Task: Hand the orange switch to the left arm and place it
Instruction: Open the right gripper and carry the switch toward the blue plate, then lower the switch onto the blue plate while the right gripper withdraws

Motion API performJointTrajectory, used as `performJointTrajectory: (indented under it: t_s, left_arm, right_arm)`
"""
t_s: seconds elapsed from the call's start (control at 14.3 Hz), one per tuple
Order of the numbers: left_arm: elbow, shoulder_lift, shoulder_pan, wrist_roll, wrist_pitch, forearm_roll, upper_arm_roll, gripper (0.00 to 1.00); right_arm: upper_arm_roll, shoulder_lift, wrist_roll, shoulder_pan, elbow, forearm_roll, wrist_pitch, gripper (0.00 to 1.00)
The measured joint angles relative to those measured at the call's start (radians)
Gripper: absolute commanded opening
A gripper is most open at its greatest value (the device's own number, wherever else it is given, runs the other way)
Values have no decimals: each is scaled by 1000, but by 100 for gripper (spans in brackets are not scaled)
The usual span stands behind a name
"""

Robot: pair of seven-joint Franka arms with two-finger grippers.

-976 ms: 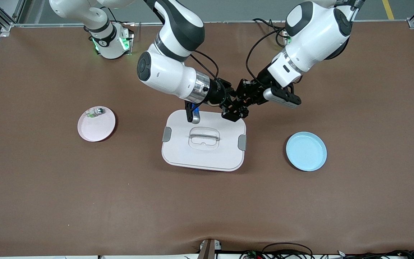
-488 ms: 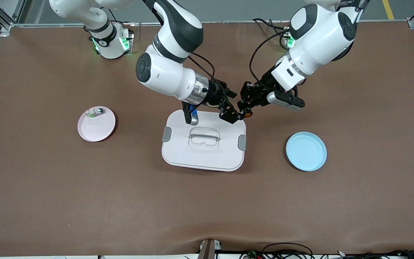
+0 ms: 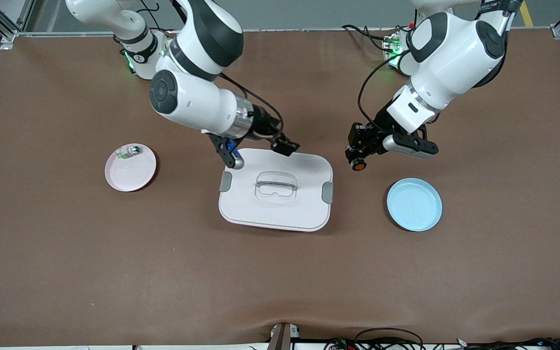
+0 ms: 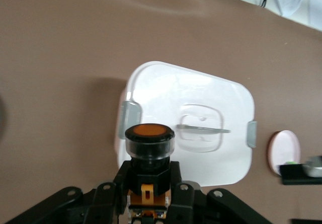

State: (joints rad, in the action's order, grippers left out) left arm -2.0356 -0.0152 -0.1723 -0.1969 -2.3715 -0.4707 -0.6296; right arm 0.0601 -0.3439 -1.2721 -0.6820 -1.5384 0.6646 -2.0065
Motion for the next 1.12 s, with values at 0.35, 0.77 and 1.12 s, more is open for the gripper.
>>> performJointTrajectory:
  t_s: [0.35,0.77,1.12]
  left_arm:
    - [46,4,-54,19,167,248,1,0]
    - [109,98,-103,271,357,483,4,0]
    - [141,242,-149,528,423,634,5,0]
  right_arm:
    - [2,187,241,46,-245,-208,50,100]
    - [3,305,502,122,-394,-394,87,100]
    - [6,393,787,267,-493,-402,94,100]
